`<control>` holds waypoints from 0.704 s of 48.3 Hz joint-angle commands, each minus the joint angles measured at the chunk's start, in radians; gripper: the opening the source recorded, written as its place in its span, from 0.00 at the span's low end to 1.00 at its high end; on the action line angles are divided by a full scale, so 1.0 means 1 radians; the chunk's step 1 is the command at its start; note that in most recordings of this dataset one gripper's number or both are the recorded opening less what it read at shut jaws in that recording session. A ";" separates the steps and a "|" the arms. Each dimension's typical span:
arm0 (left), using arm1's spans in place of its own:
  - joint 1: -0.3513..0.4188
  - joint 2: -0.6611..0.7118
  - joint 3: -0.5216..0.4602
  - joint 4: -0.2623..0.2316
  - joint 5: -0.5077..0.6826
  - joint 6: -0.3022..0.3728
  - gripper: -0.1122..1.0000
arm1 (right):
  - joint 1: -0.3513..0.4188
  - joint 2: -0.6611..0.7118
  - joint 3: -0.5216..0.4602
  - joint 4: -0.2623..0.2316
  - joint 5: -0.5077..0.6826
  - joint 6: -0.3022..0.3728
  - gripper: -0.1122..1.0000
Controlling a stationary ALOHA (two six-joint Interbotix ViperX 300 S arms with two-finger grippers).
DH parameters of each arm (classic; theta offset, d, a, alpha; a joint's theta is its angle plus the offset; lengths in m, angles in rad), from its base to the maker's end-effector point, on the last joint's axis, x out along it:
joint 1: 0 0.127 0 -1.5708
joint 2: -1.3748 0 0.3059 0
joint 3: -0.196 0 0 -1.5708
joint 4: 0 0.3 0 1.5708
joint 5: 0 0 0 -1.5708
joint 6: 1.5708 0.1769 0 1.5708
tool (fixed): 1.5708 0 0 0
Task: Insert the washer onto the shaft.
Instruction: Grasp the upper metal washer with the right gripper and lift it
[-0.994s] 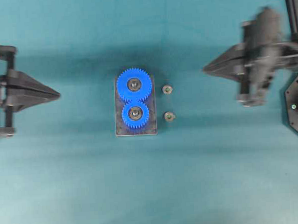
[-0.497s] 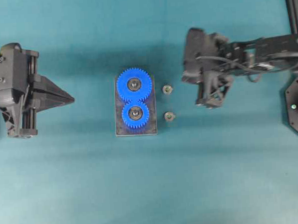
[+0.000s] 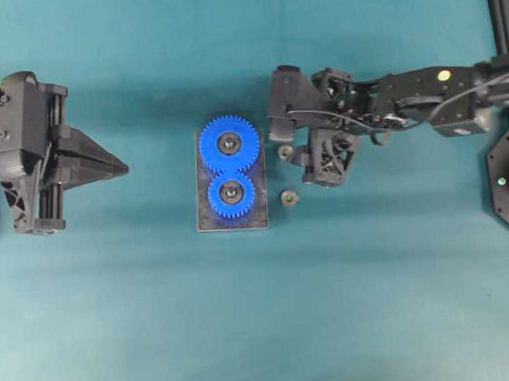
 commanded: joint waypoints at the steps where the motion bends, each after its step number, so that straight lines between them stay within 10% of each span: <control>1: 0.000 -0.003 -0.025 0.003 -0.006 -0.003 0.11 | -0.003 0.002 -0.023 -0.003 -0.006 -0.009 0.71; 34: -0.002 -0.005 -0.011 0.003 -0.008 -0.005 0.11 | 0.002 0.092 -0.066 -0.005 0.005 -0.008 0.69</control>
